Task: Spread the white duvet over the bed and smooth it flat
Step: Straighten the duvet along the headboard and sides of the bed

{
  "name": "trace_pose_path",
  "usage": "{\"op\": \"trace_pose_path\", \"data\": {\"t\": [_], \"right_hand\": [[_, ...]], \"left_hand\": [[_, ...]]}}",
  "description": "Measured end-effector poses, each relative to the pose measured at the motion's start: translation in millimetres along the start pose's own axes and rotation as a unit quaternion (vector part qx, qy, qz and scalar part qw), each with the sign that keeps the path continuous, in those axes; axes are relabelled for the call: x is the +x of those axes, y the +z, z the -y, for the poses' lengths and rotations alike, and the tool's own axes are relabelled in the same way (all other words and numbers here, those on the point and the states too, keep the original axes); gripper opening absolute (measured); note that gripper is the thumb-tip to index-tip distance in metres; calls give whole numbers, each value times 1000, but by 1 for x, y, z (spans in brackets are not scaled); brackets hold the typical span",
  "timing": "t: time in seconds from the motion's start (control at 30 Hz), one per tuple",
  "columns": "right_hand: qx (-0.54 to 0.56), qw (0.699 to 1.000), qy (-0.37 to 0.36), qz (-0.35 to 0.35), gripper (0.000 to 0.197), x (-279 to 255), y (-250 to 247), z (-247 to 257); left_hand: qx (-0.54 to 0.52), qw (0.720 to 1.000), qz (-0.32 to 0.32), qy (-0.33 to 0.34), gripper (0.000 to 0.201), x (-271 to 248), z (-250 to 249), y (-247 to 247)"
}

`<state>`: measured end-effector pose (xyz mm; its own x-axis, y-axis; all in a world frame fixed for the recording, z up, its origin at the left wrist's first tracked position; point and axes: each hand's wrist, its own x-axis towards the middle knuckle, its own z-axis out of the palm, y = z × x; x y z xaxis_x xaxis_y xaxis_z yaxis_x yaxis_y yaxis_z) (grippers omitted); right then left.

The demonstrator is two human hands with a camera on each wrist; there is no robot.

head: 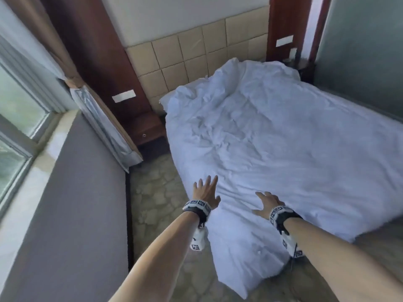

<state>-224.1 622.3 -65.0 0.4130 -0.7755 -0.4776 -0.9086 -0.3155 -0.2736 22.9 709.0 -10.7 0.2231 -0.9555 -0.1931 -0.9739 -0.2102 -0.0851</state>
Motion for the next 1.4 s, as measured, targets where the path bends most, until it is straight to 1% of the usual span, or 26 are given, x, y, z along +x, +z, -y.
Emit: {"op": "trace_pose_path", "data": {"t": [0.07,0.13,0.2,0.27,0.37,0.47,0.53,0.6,0.63,0.7,0.73,0.77,0.8,0.83,0.87,0.93,0.97,1.0,1.07,1.13,1.17,1.2,1.23,1.3,1.33,1.4], "right_hand": [[31,998,45,3,91,-15,34,6],[61,995,75,4,92,-26,66,12],[88,992,88,7,93,-31,99,17],[108,989,106,3,94,-27,132,17],[131,984,121,-11,89,-8,186,13],[142,984,96,-48,83,26,247,-2],[131,986,74,-73,85,54,286,-15],[98,989,46,-99,93,83,319,-24],[73,991,40,-107,100,96,331,-28],[14,990,48,-131,120,121,348,-32],[-4,989,58,-135,128,133,355,-33],[-13,988,69,-136,132,144,360,-34],[-16,987,75,-144,131,154,363,-35],[-20,985,76,-152,124,160,363,-35],[-20,986,68,-153,109,161,360,-34],[-29,985,36,-167,60,152,351,-28],[-39,985,32,-167,41,145,345,-25],[-40,987,36,-151,35,138,340,-21],[-55,994,35,-82,33,113,318,-7],[-69,996,36,-41,20,85,287,14],[-63,997,37,-32,15,69,271,26],[-57,997,42,-22,15,54,255,38],[-50,998,47,-8,22,38,239,50],[-48,997,58,28,41,12,213,73],[-48,996,67,41,46,0,202,83],[-32,993,94,62,46,-13,187,97]], "left_hand": [[11,999,3,53,83,-6,4,19],[20,996,18,89,83,-11,6,36],[16,993,32,112,83,-14,4,56],[6,991,29,133,83,-12,-2,81],[-10,987,42,153,84,-8,-13,145],[-17,988,58,140,84,4,-25,225],[-43,991,66,107,80,12,-31,281],[-68,993,78,65,77,19,-34,333],[-94,990,93,45,87,22,-37,356],[-159,980,116,27,132,25,-48,394],[-192,973,125,25,149,27,-57,411],[-216,968,129,25,155,29,-64,424],[-220,967,125,27,152,31,-71,434],[-208,971,113,32,140,33,-74,443],[-191,976,98,41,124,35,-75,447],[-128,987,79,59,91,33,-68,442],[-86,990,84,74,81,32,-61,434],[-70,988,105,92,74,29,-53,421],[-79,979,148,118,58,16,-38,383],[-57,969,181,156,43,-4,-19,329],[-56,964,196,168,41,-13,-9,303],[-50,960,211,176,41,-22,1,280],[-36,955,228,186,41,-31,13,255],[-23,951,228,209,39,-45,34,209],[-16,948,235,216,38,-52,42,188],[-5,941,253,225,35,-60,51,160]]}}
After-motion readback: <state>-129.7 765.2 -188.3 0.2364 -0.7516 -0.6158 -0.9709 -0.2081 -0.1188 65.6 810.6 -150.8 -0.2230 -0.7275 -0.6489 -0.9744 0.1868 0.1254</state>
